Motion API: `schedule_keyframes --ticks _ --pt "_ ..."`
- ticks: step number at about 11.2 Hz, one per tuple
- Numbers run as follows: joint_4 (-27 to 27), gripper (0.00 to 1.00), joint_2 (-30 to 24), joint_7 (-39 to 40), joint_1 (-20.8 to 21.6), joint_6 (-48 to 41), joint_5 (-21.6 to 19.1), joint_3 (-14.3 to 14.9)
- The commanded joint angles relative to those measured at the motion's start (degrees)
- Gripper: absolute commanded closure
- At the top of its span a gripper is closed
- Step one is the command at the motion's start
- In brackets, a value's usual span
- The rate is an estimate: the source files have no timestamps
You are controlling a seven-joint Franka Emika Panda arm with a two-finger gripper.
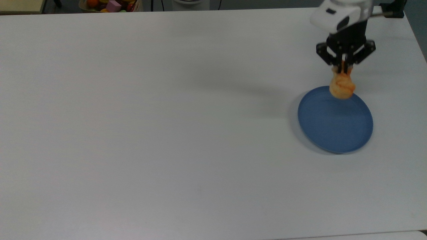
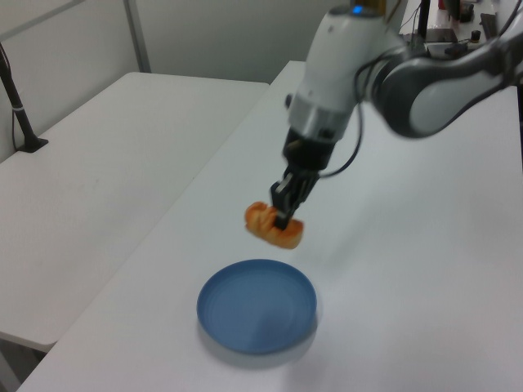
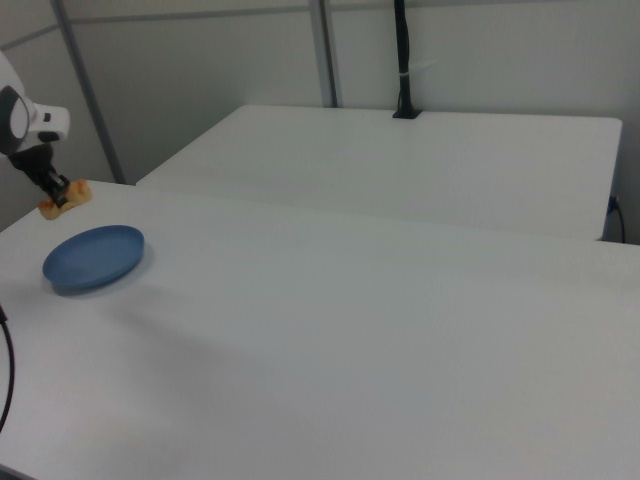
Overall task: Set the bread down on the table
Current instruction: 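Lift the bread roll off the plate and carry it beyond the plate rim, then lower the bread roll onto the table and open the gripper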
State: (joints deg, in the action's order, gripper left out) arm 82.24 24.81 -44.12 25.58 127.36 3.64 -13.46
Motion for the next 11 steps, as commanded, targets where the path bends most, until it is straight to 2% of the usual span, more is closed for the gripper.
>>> schedule_keyframes --ticks 1,2,4,5,7,11 --pt "17.7 1.0 -15.6 7.3 -2.9 -1.8 -8.7 -1.7" --pt "20.2 1.0 -18.0 9.9 -4.9 -5.2 -10.2 -3.8" --pt "23.8 1.0 -20.8 14.0 -5.6 -9.1 -13.6 -4.7" --pt "25.1 1.0 -20.8 14.1 -5.5 -9.5 -13.8 -5.1" --pt "27.7 1.0 -20.1 14.2 -5.3 -8.8 -13.9 -6.1" --pt "27.9 1.0 -14.2 14.0 -4.8 -7.6 -13.6 -7.4"
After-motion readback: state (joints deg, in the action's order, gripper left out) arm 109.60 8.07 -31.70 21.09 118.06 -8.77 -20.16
